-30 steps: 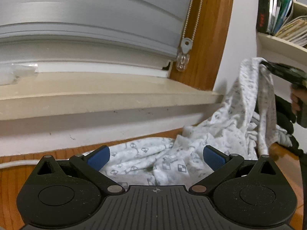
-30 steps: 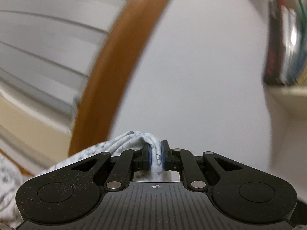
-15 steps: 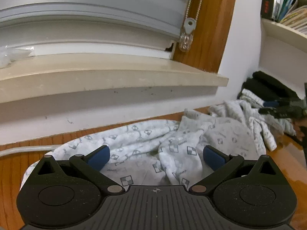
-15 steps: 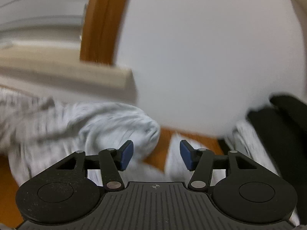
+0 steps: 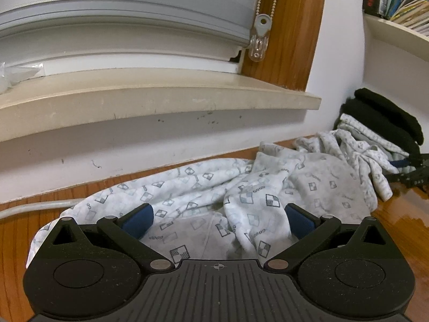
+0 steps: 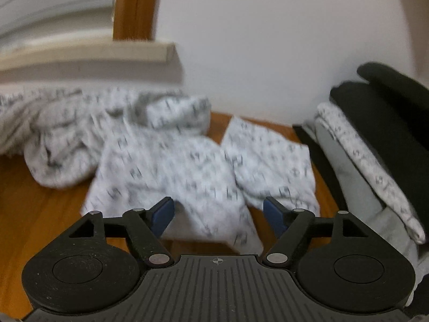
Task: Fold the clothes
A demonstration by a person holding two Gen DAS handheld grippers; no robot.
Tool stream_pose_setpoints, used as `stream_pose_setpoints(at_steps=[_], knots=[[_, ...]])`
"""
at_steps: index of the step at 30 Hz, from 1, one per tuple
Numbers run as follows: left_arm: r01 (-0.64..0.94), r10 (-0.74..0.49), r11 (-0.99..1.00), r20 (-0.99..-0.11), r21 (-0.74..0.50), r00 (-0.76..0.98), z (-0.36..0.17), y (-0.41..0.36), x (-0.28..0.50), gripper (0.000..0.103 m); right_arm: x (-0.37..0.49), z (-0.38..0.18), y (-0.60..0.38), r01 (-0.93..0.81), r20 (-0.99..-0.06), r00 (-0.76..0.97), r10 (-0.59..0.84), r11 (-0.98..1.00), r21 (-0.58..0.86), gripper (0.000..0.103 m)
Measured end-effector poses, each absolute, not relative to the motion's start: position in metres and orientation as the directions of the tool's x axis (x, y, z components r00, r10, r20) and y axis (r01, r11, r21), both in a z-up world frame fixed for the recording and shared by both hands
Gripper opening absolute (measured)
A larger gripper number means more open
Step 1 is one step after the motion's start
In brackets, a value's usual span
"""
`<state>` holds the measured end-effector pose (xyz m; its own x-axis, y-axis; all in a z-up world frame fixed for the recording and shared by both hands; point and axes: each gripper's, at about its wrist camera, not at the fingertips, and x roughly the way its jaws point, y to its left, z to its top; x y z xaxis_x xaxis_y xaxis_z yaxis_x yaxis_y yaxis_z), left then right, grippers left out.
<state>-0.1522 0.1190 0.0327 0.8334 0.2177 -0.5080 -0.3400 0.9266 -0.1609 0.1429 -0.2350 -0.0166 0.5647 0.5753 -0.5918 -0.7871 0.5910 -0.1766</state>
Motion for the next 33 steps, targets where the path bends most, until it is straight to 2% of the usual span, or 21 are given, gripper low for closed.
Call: stream_pose_setpoints(at_steps=[2,3,7,14,17,19,20,25,28,33], knots=[[-0.342,0.221,0.927,-0.511,-0.156,0.831,0.033,0.119,-0.152,0.103,0.145,-0.014,-0.238,-0.790,-0.598,0.556,0.578,0.590,-0.165,0.043],[-0.343,0.220,0.926,-0.511,-0.159,0.831,0.034,0.120,-0.153,0.103,0.146,-0.010,-0.239,-0.792,-0.600,0.550,0.581,0.590,-0.155,0.017],[-0.343,0.214,0.923,-0.508,-0.174,0.835,0.035,0.122,-0.154,0.103,0.139,0.022,-0.240,-0.784,-0.516,0.589,0.622,0.595,-0.177,0.007],[-0.342,0.219,0.923,-0.492,-0.175,0.843,0.038,0.124,-0.157,0.103,0.148,0.083,-0.194,-0.703,-0.332,0.710,0.621,0.655,-0.277,0.006],[-0.349,0.232,0.921,-0.480,-0.172,0.846,0.042,0.124,-0.159,0.103,0.156,0.105,-0.173,-0.613,-0.168,0.788,0.592,0.730,-0.303,0.007],[-0.357,0.243,0.919,-0.472,-0.167,0.847,0.046,0.123,-0.160,0.103,0.164,0.109,-0.169,-0.597,-0.127,0.800,0.586,0.757,-0.264,0.028],[-0.354,0.244,0.921,-0.464,-0.165,0.851,0.047,0.123,-0.162,0.103,0.168,0.110,-0.167,-0.592,-0.115,0.804,0.584,0.767,-0.245,0.047],[-0.342,0.257,0.932,-0.446,-0.120,0.857,0.050,0.115,-0.164,0.103,0.180,0.071,-0.179,-0.650,-0.291,0.753,0.590,0.735,-0.193,0.049],[-0.341,0.268,0.935,-0.438,-0.096,0.858,0.051,0.111,-0.164,0.103,0.170,0.036,-0.203,-0.660,-0.365,0.729,0.579,0.736,-0.150,0.054],[-0.340,0.281,0.938,-0.419,-0.072,0.864,0.053,0.109,-0.166,0.103,0.168,-0.012,-0.229,-0.649,-0.500,0.676,0.542,0.759,-0.055,0.055]])
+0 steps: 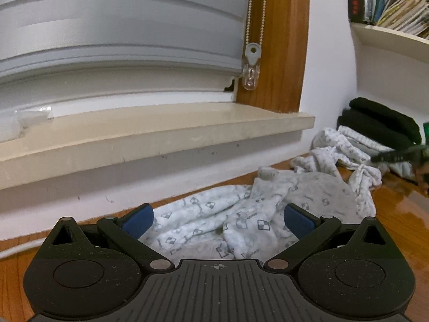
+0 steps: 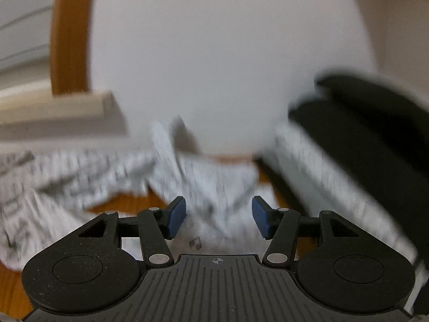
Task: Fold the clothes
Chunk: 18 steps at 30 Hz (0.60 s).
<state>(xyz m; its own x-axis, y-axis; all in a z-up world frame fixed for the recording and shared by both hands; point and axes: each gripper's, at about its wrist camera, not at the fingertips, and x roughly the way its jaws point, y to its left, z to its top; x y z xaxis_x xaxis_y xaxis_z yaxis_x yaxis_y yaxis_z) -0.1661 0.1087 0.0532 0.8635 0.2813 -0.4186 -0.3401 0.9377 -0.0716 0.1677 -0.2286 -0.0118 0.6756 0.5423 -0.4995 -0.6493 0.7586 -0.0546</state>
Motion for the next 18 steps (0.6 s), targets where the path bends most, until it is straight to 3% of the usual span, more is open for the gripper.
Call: stream_pose_setpoints(at_steps=[4,18], knots=[[-0.351,0.292,0.934,-0.422,-0.066,0.858,0.052,0.113,-0.167,0.103,0.175,-0.028,-0.229,-0.636,-0.566,0.620,0.543,0.771,0.043,0.042],[-0.386,0.340,0.922,-0.410,-0.033,0.847,0.057,0.124,-0.173,0.103,0.102,-0.019,-0.299,-0.649,-0.719,0.550,0.424,0.759,-0.049,0.042]])
